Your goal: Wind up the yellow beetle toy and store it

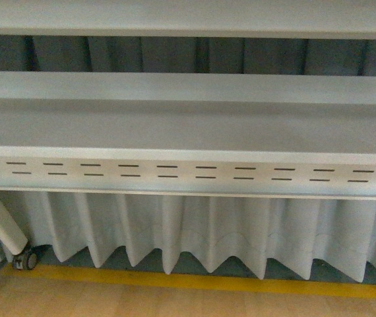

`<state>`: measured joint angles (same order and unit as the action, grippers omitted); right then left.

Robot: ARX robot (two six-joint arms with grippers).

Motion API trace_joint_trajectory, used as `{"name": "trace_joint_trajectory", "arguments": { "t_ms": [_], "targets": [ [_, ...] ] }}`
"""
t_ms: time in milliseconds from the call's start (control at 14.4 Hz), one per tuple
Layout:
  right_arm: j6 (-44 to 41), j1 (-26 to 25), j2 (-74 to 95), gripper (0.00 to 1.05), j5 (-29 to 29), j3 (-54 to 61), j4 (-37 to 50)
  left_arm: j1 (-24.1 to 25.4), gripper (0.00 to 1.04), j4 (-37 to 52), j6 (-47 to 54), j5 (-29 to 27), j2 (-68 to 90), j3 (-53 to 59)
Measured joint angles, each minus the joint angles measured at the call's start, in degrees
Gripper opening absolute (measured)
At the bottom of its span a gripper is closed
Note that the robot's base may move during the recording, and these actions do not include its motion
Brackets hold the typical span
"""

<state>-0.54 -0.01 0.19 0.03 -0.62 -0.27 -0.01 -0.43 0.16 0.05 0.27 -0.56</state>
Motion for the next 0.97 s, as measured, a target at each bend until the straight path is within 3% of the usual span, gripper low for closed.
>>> {"name": "trace_joint_trajectory", "arguments": {
  "t_ms": [974],
  "targets": [
    [0.0, 0.0, 0.0, 0.98, 0.0, 0.0, 0.0, 0.0, 0.98, 0.2, 0.0, -0.1, 0.0, 0.0]
  ]
}}
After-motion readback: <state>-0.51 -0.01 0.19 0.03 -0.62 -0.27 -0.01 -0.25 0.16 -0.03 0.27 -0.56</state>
